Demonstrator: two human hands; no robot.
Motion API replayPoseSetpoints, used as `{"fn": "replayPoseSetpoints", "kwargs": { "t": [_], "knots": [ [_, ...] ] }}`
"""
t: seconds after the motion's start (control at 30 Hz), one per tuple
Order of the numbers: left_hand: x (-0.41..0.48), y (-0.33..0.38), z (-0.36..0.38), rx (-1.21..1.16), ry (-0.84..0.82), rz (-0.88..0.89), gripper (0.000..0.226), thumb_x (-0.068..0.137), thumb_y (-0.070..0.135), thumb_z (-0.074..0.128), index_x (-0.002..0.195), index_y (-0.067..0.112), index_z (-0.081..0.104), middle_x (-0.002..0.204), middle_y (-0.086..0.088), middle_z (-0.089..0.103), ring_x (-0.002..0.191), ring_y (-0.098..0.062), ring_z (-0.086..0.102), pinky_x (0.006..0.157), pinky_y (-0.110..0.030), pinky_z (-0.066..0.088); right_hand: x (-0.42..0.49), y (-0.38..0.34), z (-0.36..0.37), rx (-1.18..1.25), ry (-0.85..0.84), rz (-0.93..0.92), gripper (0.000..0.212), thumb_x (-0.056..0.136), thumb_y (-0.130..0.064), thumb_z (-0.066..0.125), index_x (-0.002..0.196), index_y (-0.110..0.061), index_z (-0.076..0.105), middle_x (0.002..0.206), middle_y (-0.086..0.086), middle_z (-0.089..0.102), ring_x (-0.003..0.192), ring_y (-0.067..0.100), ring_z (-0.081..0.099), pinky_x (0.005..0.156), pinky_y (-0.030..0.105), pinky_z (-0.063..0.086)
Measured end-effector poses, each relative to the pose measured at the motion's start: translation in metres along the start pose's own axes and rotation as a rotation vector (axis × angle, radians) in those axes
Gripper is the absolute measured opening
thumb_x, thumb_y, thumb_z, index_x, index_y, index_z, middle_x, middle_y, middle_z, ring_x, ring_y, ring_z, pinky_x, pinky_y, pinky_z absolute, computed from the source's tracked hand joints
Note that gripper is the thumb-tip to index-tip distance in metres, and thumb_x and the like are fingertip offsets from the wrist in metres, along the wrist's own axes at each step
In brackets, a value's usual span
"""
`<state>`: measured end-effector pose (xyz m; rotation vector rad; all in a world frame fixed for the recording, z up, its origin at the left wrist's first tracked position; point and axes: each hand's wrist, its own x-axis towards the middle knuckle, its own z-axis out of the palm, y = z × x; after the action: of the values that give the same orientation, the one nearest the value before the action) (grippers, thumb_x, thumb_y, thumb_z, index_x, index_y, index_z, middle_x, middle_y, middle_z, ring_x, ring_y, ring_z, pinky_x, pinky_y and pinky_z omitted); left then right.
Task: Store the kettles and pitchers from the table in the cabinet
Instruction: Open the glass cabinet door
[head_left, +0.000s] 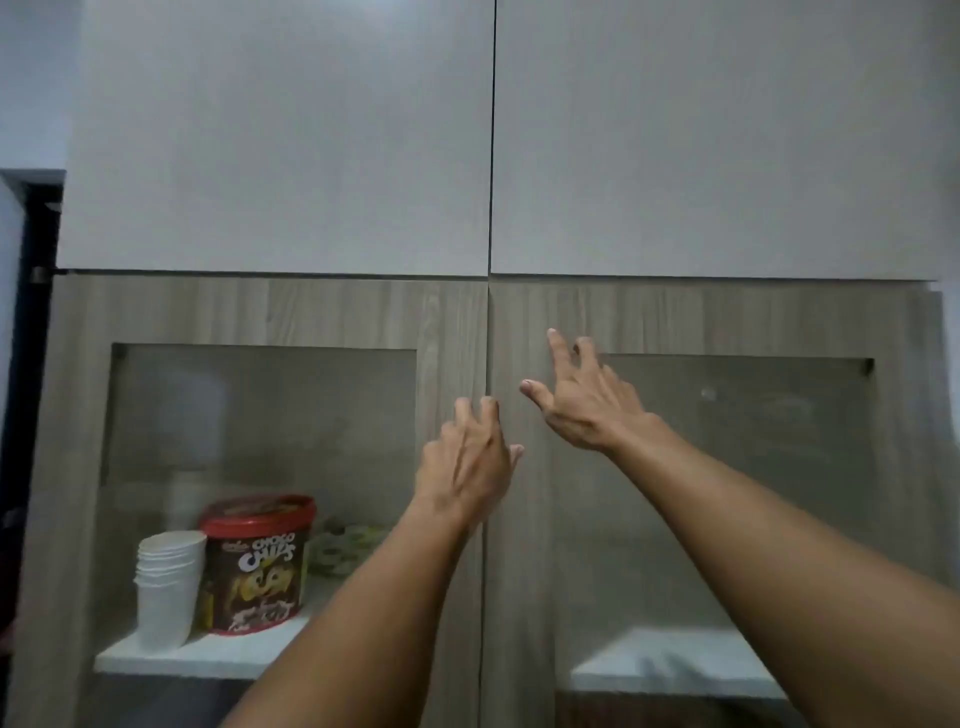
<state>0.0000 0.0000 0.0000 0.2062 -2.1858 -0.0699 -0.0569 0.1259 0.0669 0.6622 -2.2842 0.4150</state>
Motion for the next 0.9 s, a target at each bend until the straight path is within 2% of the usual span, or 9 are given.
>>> {"fn": "replayPoseSetpoints", "kwargs": {
  "t": [0.1,0.2,0.27,0.37,0.53,0.6,0.67,0.77,0.9],
  "knots": [
    [0.037,-0.003,0.018,-0.042,0.0,-0.077,0.047,0.09,0.047,0.059,0.118,0.014,0.04,0.114,-0.01,0.05,0.1,-0.033,0.062,0.072,-0.041,0.047,0.05,0.002,0.01,0.017,0.008,-0.026,0.079,0.098,-0.06,0.035,0.16,-0.025,0.001,0.156,0.02,0.027,0.127,0.045,0.051,0.101,0.052,0.043],
    [0.059,-0.007,0.037,-0.111,-0.066,-0.141,0.05,0.084,0.031,0.073,0.116,0.015,0.038,0.114,-0.009,0.045,0.103,-0.033,0.06,0.08,-0.043,0.052,0.091,-0.001,0.013,-0.052,0.039,-0.058,0.086,0.096,-0.058,0.046,0.16,-0.023,0.0,0.138,0.022,0.053,0.116,0.042,0.059,0.086,0.045,0.046],
    [0.066,-0.011,0.044,-0.174,-0.082,-0.184,0.059,0.078,0.025,0.079,0.118,0.017,0.038,0.117,-0.008,0.043,0.107,-0.032,0.056,0.085,-0.042,0.051,0.11,-0.002,0.013,-0.074,0.105,-0.074,0.09,0.091,-0.059,0.056,0.158,-0.019,0.011,0.125,0.023,0.062,0.111,0.041,0.062,0.077,0.041,0.045],
    [0.075,-0.011,0.039,-0.198,-0.118,-0.227,0.067,0.071,0.028,0.085,0.119,0.018,0.038,0.119,-0.008,0.044,0.112,-0.034,0.054,0.084,-0.041,0.046,0.122,-0.009,0.016,0.021,0.165,-0.089,0.081,0.084,-0.058,0.067,0.143,-0.012,0.037,0.119,0.023,0.066,0.112,0.041,0.062,0.077,0.04,0.044],
    [0.044,-0.002,0.044,-0.184,-0.118,-0.239,0.073,0.074,0.035,0.082,0.119,0.019,0.028,0.114,-0.004,0.032,0.108,-0.025,0.049,0.087,-0.035,0.044,0.118,-0.01,-0.002,0.149,0.139,-0.035,0.068,0.082,-0.059,0.069,0.134,-0.02,0.048,0.129,0.017,0.063,0.12,0.04,0.057,0.093,0.043,0.047],
    [0.022,0.001,0.044,-0.326,-0.181,-0.265,0.076,0.076,0.037,0.08,0.119,0.023,0.018,0.126,-0.006,0.031,0.112,-0.024,0.049,0.093,-0.034,0.047,0.109,-0.014,-0.013,0.183,0.165,-0.014,0.068,0.08,-0.065,0.066,0.129,-0.02,0.052,0.127,0.014,0.064,0.118,0.039,0.058,0.093,0.044,0.048],
    [0.001,0.004,0.035,-0.571,-0.212,-0.293,0.082,0.08,0.032,0.078,0.13,0.02,0.013,0.136,-0.009,0.036,0.12,-0.026,0.05,0.098,-0.034,0.046,0.09,-0.022,-0.024,0.222,0.214,-0.014,0.074,0.079,-0.07,0.062,0.132,-0.02,0.051,0.125,0.012,0.066,0.116,0.037,0.06,0.093,0.045,0.05],
    [-0.036,0.016,0.013,-0.742,-0.204,-0.272,0.071,0.081,0.032,0.076,0.134,0.018,0.03,0.126,-0.007,0.056,0.114,-0.025,0.059,0.092,-0.035,0.053,0.047,-0.029,-0.054,0.304,0.281,-0.012,0.083,0.076,-0.073,0.062,0.137,-0.018,0.049,0.129,0.011,0.065,0.118,0.034,0.06,0.097,0.048,0.051],
    [-0.089,0.057,-0.029,-0.967,-0.117,-0.263,0.043,0.074,0.023,0.078,0.108,0.016,0.052,0.098,0.0,0.068,0.09,-0.019,0.069,0.073,-0.036,0.061,-0.028,-0.034,-0.113,0.436,0.361,0.013,0.096,0.065,-0.077,0.068,0.137,-0.017,0.047,0.124,0.008,0.063,0.11,0.03,0.064,0.088,0.051,0.057]
  ]
}}
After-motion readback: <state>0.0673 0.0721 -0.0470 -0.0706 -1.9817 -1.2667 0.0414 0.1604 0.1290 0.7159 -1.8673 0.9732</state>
